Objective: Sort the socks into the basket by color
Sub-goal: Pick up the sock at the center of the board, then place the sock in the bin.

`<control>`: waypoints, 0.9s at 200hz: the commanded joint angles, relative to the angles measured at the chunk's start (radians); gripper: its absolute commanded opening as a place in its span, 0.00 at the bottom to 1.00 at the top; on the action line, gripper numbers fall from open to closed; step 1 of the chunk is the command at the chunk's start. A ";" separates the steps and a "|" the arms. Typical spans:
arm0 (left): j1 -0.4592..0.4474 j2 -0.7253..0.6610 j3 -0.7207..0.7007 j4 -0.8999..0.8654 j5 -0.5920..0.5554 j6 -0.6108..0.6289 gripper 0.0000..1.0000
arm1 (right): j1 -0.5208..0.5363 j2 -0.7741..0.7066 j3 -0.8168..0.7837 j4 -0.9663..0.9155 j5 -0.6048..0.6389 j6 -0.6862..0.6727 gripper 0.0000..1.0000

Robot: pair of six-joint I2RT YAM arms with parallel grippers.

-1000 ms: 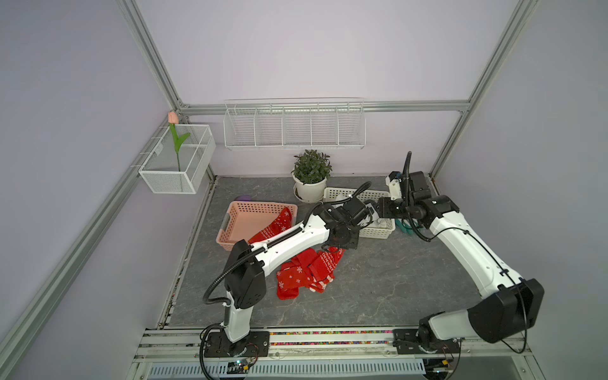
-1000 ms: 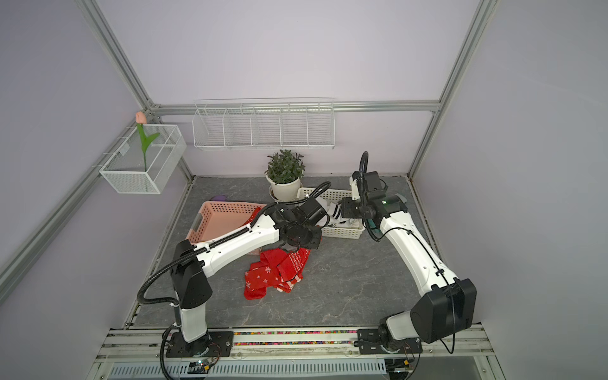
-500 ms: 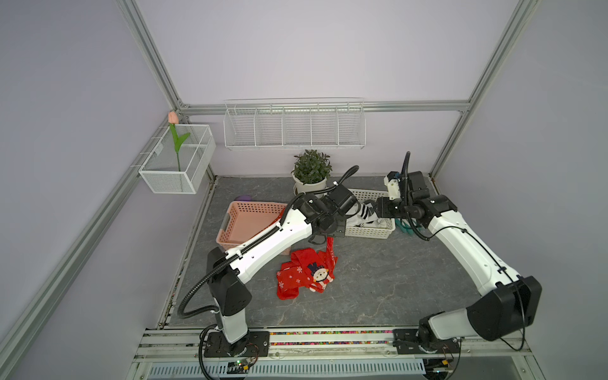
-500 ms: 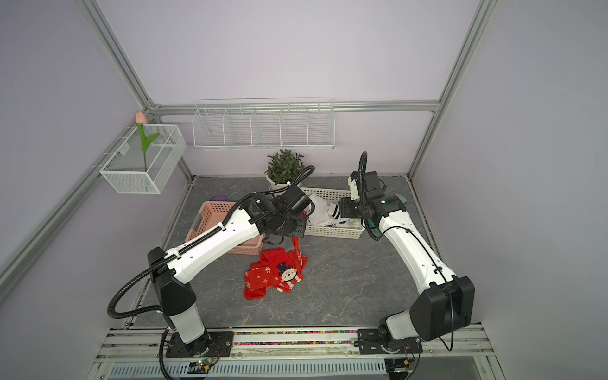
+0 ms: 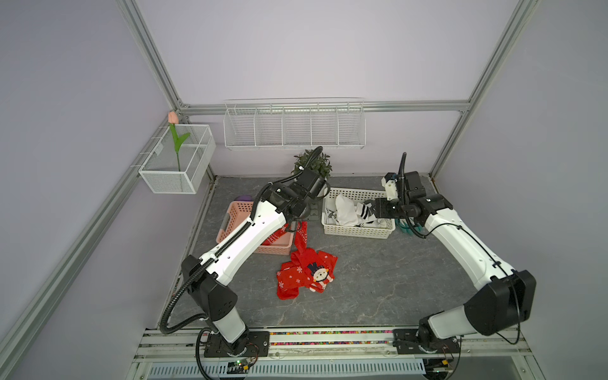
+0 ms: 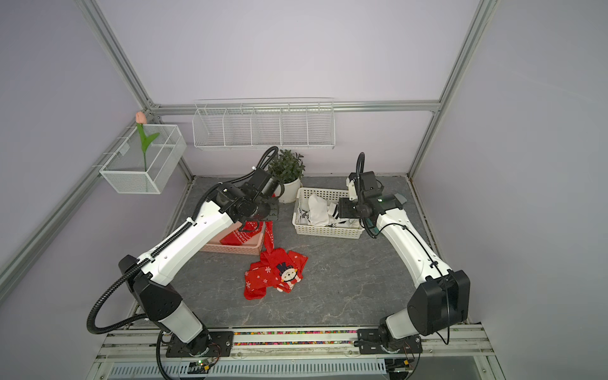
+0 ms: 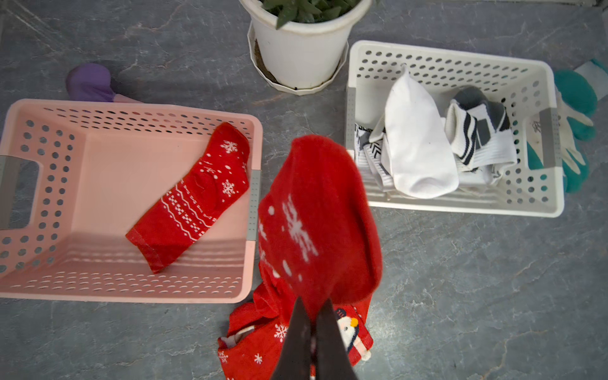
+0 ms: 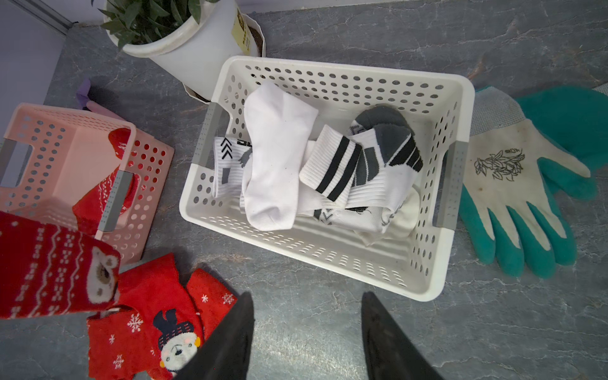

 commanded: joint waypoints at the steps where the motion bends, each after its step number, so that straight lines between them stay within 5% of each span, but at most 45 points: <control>1: 0.046 -0.031 -0.010 -0.031 -0.026 0.034 0.00 | -0.001 0.011 -0.001 0.014 -0.018 0.002 0.55; 180: 0.448 -0.094 -0.044 -0.030 -0.068 0.182 0.00 | 0.013 0.051 0.027 0.020 -0.049 0.014 0.55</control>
